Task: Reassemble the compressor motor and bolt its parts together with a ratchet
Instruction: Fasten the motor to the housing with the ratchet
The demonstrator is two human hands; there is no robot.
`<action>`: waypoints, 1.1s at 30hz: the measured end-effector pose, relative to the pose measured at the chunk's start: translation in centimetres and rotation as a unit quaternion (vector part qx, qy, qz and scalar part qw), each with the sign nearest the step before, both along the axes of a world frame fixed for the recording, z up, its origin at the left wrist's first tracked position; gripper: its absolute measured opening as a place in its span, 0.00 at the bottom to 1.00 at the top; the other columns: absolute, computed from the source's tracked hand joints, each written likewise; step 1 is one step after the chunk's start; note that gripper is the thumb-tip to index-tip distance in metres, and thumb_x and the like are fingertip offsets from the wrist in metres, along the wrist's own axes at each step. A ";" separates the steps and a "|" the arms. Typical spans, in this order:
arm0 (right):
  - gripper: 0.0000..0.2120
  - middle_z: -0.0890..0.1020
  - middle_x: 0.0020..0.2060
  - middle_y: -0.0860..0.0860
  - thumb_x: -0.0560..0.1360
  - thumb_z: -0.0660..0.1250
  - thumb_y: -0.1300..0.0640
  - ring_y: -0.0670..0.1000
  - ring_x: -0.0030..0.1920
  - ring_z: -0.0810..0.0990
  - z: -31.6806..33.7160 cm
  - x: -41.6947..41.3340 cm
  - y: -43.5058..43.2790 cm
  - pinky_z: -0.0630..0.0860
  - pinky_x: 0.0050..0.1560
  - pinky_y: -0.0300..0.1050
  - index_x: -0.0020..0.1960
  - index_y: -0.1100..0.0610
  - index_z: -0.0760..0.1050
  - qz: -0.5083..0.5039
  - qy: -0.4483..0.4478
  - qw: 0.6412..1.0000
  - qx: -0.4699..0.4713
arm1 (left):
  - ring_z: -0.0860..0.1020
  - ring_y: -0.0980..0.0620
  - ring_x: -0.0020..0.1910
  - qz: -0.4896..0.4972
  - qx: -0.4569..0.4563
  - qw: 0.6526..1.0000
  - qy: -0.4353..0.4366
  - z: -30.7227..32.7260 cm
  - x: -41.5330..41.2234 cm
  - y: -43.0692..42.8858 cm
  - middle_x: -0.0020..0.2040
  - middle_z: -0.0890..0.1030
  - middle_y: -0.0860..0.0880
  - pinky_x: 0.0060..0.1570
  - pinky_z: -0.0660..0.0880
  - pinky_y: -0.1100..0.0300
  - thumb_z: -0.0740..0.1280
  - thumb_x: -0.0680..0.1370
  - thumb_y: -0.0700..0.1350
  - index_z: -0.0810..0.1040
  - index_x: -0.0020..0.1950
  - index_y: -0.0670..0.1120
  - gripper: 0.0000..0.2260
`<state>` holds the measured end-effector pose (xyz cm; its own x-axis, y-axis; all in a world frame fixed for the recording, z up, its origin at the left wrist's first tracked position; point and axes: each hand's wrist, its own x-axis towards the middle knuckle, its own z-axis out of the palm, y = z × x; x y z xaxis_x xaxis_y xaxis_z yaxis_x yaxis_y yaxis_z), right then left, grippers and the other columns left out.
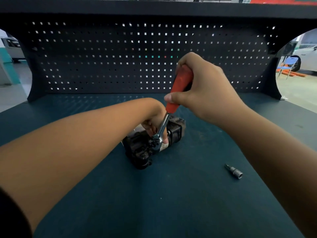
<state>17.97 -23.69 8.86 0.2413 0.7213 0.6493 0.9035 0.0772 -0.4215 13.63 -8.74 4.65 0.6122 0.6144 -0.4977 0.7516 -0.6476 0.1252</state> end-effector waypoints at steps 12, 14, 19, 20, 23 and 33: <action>0.18 0.81 0.36 0.47 0.62 0.78 0.55 0.55 0.34 0.82 -11.6 -0.5 -7.2 0.79 0.37 0.53 0.40 0.41 0.71 -0.109 0.303 0.926 0.197 | 0.75 0.56 0.33 0.035 0.042 0.998 -0.012 -1.1 0.5 -0.8 0.43 0.78 0.48 0.32 0.72 0.70 0.70 0.76 0.47 0.77 0.51 0.41 0.11; 0.17 0.83 0.36 0.49 0.64 0.77 0.61 0.55 0.32 0.83 -13.5 -0.5 -7.9 0.81 0.34 0.49 0.37 0.44 0.72 -0.093 0.379 0.898 0.202 | 0.74 0.56 0.33 0.036 0.043 0.998 -0.015 -1.2 0.5 -1.0 0.48 0.77 0.47 0.31 0.71 0.70 0.69 0.76 0.49 0.76 0.57 0.41 0.15; 0.09 0.79 0.36 0.57 0.67 0.71 0.71 0.57 0.37 0.84 -17.3 0.0 -8.3 0.81 0.35 0.40 0.39 0.62 0.72 -0.039 0.661 0.735 0.147 | 0.73 0.56 0.34 0.033 0.049 0.998 -0.002 -1.2 0.3 -1.6 0.46 0.76 0.49 0.32 0.68 0.70 0.68 0.77 0.49 0.75 0.50 0.43 0.10; 0.07 0.79 0.37 0.57 0.68 0.70 0.71 0.58 0.39 0.84 -17.7 0.0 -8.3 0.81 0.37 0.40 0.40 0.65 0.72 -0.023 0.696 0.706 0.130 | 0.73 0.56 0.34 0.033 0.050 0.998 -0.002 -1.2 0.3 -1.7 0.44 0.77 0.49 0.31 0.68 0.69 0.68 0.77 0.50 0.75 0.49 0.43 0.10; 0.05 0.79 0.34 0.56 0.68 0.68 0.72 0.56 0.39 0.85 -17.8 0.4 -8.2 0.81 0.37 0.39 0.41 0.67 0.73 -0.009 0.714 0.687 0.135 | 0.74 0.56 0.35 0.042 0.039 0.998 -0.005 -0.9 0.1 -1.9 0.42 0.77 0.49 0.30 0.71 0.69 0.68 0.77 0.49 0.77 0.53 0.43 0.11; 0.11 0.82 0.29 0.51 0.65 0.77 0.62 0.50 0.32 0.83 -11.0 0.4 -7.4 0.77 0.32 0.35 0.37 0.57 0.73 -0.069 0.419 0.890 0.168 | 0.74 0.55 0.31 0.051 0.069 0.996 0.012 -1.5 0.6 -2.6 0.46 0.76 0.48 0.18 0.69 0.70 0.67 0.77 0.46 0.72 0.63 0.39 0.18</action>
